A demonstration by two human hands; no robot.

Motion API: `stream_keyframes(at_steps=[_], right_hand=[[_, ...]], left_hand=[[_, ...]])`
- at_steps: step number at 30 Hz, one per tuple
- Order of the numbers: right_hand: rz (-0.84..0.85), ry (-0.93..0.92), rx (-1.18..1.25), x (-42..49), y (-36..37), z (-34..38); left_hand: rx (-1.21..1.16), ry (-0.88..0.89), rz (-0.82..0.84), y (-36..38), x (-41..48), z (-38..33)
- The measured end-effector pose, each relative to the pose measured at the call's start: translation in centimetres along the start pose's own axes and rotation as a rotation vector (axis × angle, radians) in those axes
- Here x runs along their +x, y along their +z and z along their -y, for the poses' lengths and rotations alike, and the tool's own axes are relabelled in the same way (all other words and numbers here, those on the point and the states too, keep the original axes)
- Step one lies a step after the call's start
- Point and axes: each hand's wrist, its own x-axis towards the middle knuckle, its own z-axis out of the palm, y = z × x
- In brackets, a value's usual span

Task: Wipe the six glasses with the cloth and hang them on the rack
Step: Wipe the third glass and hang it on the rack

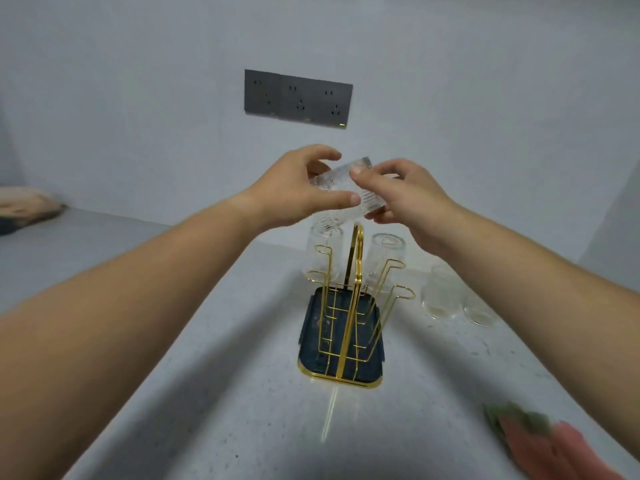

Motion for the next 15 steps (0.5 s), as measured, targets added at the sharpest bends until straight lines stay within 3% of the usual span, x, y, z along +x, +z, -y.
stream_keyframes(at_steps=[7,15], right_hand=[[0.072,-0.119,-0.351,4.2,2.1,-0.6],[0.122,-0.198,-0.497,5.2,3.1,-2.9]], left_hand=[[-0.081,-0.064,0.051,0.6,1.4,5.7],[-0.3,-0.072,-0.017,3.9,-0.4,8.8]])
